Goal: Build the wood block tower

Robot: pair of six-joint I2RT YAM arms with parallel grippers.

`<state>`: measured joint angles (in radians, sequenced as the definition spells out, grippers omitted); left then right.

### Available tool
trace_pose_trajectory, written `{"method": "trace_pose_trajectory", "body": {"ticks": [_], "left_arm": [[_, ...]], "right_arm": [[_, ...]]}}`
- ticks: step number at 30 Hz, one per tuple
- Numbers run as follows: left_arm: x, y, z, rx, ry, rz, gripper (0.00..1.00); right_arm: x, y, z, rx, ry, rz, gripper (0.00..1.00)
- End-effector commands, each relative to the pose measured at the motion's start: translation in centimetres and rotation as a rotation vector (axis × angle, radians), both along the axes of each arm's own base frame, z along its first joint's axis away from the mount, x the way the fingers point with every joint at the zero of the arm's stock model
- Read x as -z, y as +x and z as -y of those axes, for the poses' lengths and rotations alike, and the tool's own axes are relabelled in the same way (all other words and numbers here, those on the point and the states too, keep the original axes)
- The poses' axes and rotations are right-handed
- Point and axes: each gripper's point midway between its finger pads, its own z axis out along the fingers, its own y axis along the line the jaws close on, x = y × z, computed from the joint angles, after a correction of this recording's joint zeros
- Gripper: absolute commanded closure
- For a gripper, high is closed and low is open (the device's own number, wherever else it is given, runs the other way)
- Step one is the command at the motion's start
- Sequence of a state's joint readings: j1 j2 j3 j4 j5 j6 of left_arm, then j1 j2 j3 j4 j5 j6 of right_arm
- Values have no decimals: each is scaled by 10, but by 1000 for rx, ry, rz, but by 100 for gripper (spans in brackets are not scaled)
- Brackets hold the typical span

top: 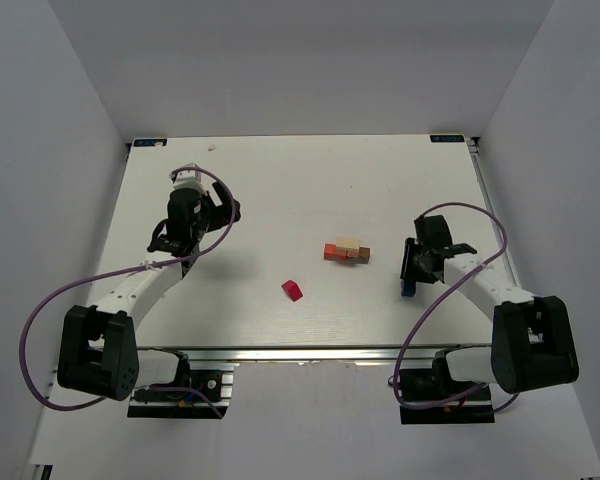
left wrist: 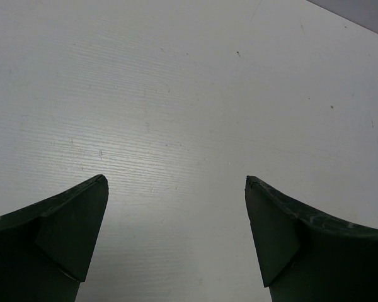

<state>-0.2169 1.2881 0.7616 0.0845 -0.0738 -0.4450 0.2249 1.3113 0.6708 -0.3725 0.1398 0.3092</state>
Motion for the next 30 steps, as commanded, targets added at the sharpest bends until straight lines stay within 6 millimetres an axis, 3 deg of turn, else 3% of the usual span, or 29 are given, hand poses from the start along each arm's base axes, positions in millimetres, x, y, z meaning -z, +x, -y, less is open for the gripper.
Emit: {"method": "trace_pose_trajectory", "body": {"ticks": [1,4,8,9,12,15,16,18,20,21,22,23,24,25,27,29,30], "left_arm": [[-13,1,-2,0,-10,42,2],[-14,1,-1,5,-13,44,2],[-15,0,0,13,-13,49,2],[-15,0,0,17,-10,51,2],[-17,0,-1,17,-4,55,2],[-18,0,-1,20,4,59,2],[-19,0,-2,19,5,61,2],[-19,0,-2,20,9,63,2],[-18,0,-2,20,13,62,2],[-18,0,-3,18,12,63,2],[-17,0,-3,19,14,64,2],[-16,0,-2,20,13,60,2],[-15,1,-3,18,17,55,2],[-15,1,-3,16,15,56,2],[-13,1,-4,13,18,52,2],[-14,1,-4,11,17,53,2],[-12,2,-4,11,18,49,2]], "right_arm": [[-18,9,-7,-51,21,74,76],[-41,25,-20,-171,43,158,80],[-96,57,-43,-335,78,331,81],[-119,68,-52,-391,93,398,81],[-165,79,-85,-653,114,531,82],[-186,82,-106,-854,68,595,82],[-206,87,-113,-910,39,643,82],[-204,83,-128,-1078,-52,637,82],[-219,80,-146,-1239,-149,682,82],[-205,75,-150,-1302,-157,623,81],[-214,77,-156,-1347,-181,641,80],[-204,77,-164,-1432,-212,615,82],[-194,70,-163,-1472,-210,552,82],[-204,73,-166,-1490,-220,565,83],[-192,73,-168,-1540,-208,493,84],[-197,81,-173,-1546,-206,478,84],[-192,73,-171,-1567,-182,423,84]]}}
